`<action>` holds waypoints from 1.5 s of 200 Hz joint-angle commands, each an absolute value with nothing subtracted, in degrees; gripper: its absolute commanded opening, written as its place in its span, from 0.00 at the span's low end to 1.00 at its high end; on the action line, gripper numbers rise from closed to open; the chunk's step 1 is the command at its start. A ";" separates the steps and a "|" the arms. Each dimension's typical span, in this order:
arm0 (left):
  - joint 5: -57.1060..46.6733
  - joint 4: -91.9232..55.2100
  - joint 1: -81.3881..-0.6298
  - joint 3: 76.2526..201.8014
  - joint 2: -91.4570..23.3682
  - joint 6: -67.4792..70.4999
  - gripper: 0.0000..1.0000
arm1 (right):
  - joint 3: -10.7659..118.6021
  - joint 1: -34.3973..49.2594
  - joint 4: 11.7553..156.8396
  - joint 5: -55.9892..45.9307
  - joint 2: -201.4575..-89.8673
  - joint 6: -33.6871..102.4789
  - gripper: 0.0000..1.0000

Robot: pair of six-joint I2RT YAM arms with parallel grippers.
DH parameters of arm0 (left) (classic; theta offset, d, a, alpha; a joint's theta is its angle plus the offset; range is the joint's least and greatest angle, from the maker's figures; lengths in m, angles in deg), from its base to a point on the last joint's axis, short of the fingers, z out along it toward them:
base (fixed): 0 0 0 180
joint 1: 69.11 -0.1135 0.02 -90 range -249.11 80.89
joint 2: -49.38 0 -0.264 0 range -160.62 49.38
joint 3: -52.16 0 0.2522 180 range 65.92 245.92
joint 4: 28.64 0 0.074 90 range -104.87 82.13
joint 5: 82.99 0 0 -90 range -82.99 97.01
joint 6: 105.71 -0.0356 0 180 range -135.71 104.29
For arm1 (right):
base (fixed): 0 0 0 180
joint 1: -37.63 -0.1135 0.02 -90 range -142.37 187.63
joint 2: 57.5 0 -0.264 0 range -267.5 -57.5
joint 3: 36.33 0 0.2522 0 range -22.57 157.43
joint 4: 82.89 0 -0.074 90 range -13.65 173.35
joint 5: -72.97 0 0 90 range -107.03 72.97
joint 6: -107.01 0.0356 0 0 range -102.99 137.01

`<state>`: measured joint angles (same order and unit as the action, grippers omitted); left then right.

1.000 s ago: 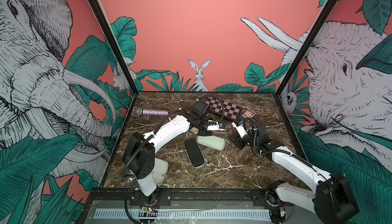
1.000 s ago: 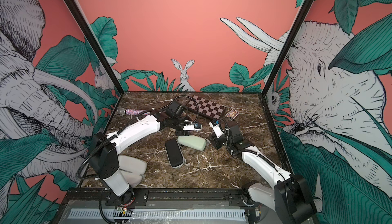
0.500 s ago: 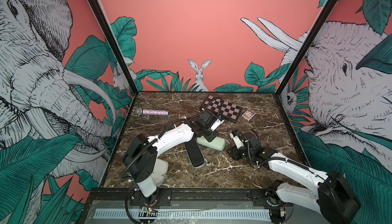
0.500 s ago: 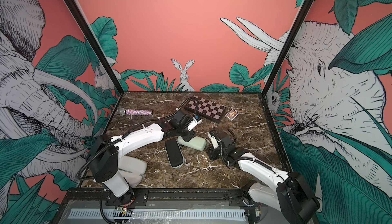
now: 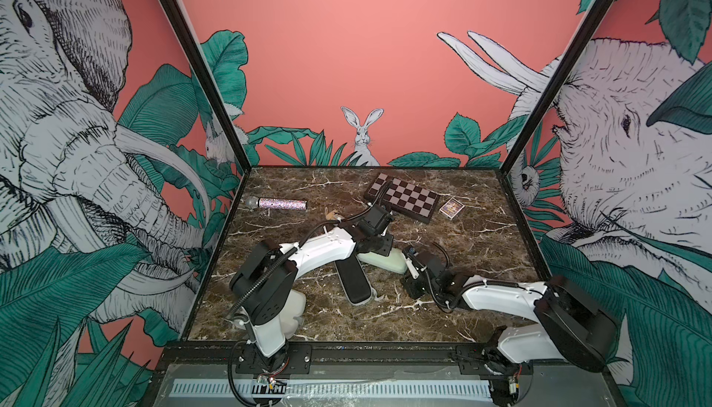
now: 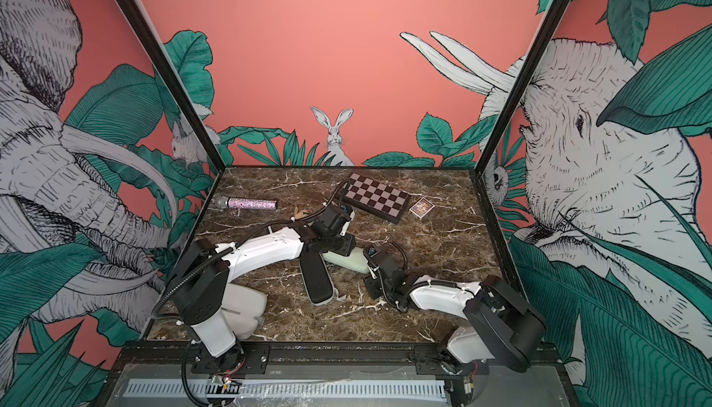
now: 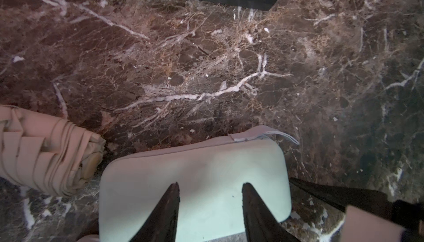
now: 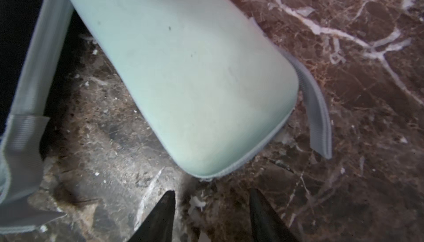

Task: Put umbrellas into zippered umbrella sleeves
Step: Zip the zipper on the umbrella sleeve.

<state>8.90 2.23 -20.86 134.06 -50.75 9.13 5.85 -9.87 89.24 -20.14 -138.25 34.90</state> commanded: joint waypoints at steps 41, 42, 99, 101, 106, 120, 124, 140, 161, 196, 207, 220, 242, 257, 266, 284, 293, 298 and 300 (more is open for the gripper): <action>12.10 -2.69 -20.29 129.54 -53.56 16.94 0.39 | 8.17 -10.88 94.88 -22.48 -140.92 36.70 0.43; 12.02 -2.72 -20.31 129.46 -53.68 16.96 0.39 | 8.18 -10.88 94.92 -22.43 -140.96 36.70 0.43; 11.93 -1.62 -20.20 128.40 -54.98 16.26 0.37 | 9.63 -10.99 93.79 -24.09 -142.31 34.57 0.34; 11.91 -1.52 -20.21 128.48 -55.02 16.21 0.37 | 9.67 -10.93 93.63 -24.24 -142.31 34.50 0.33; 12.01 -1.24 -20.15 128.42 -55.19 16.05 0.36 | 9.88 -10.95 93.23 -24.52 -142.39 34.34 0.32; 12.05 -0.88 -20.15 128.01 -55.51 15.80 0.35 | 10.65 -10.56 91.01 -25.54 -142.65 34.26 0.26; 12.09 -0.78 -20.15 127.89 -55.60 15.76 0.35 | 10.86 -10.33 90.40 -25.76 -142.75 34.31 0.24; 12.42 -0.08 -20.22 127.47 -55.88 15.21 0.34 | 10.61 -9.48 89.90 -26.34 -142.41 34.06 0.14; 12.73 0.72 -20.23 127.05 -56.47 14.76 0.34 | 10.08 -6.98 89.60 -26.37 -141.70 33.60 0.04; 11.55 0.20 -20.24 127.31 -57.84 14.11 0.34 | 10.77 -2.97 89.95 -23.86 -142.19 31.48 0.00; 11.06 0.75 -20.33 128.31 -58.85 13.70 0.34 | 11.26 -2.30 90.29 -22.84 -143.02 31.13 0.00; 10.20 1.38 -20.41 129.75 -60.27 13.19 0.34 | 11.83 -1.97 90.04 -22.02 -143.69 31.19 0.00; 9.35 2.00 -20.48 135.86 -63.55 9.42 0.38 | 10.71 -1.95 90.20 -19.64 -142.96 34.08 0.00; 8.95 4.05 -20.50 144.05 -66.92 5.77 0.43 | 8.08 -1.95 91.30 -18.79 -141.51 37.54 0.00; 8.80 6.29 -20.48 149.48 -68.99 3.91 0.46 | 6.89 -2.01 91.93 -17.72 -140.97 39.60 0.00; 9.57 9.23 -20.50 156.62 -70.61 1.61 0.51 | 5.93 -3.28 92.66 -16.64 -140.39 42.93 0.00; 10.31 9.22 -20.59 157.26 -69.65 1.09 0.54 | 6.42 -4.57 92.85 -16.38 -140.61 44.15 0.00; 10.45 9.14 -20.66 156.85 -68.74 0.99 0.56 | 6.87 -5.31 92.92 -16.04 -141.00 44.77 0.00; 10.57 9.06 -20.67 156.59 -68.32 1.01 0.56 | 7.05 -5.62 92.97 -15.88 -141.13 45.09 0.00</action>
